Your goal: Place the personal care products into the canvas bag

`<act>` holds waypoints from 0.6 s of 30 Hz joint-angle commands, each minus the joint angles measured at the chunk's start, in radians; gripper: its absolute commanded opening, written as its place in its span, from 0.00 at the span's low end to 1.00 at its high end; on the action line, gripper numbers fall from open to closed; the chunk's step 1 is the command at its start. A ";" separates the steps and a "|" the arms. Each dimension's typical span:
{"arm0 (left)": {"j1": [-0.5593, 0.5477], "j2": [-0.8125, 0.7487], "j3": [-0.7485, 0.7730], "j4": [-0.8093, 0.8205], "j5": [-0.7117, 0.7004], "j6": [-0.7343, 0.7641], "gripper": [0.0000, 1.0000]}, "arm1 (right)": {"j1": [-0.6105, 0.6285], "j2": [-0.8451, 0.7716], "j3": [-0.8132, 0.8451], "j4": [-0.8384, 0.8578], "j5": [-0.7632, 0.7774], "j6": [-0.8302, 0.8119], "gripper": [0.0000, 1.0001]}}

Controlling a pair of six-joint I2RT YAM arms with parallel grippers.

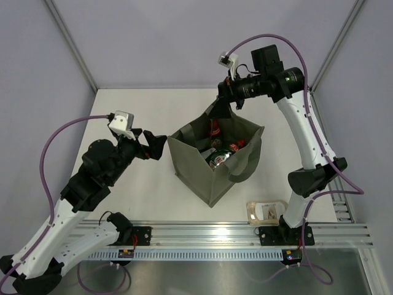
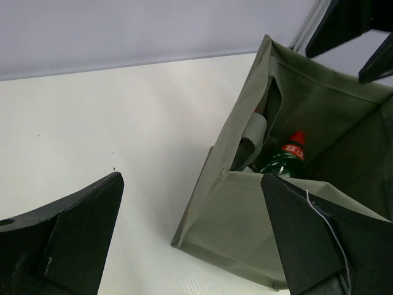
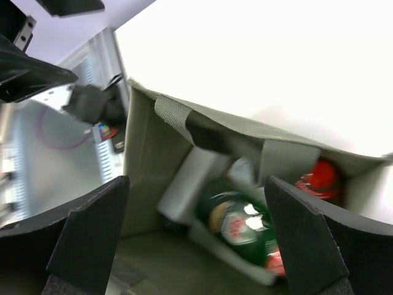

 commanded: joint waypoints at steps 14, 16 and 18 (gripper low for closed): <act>0.006 -0.040 -0.053 -0.025 -0.154 -0.132 0.99 | -0.460 -0.261 -0.317 0.542 0.489 0.206 0.99; 0.009 -0.035 -0.054 -0.037 -0.186 -0.155 0.99 | -0.480 -0.298 -0.427 0.579 0.594 0.214 0.99; 0.010 -0.023 -0.054 -0.045 -0.209 -0.167 0.99 | -0.499 -0.344 -0.494 0.582 0.620 0.194 0.99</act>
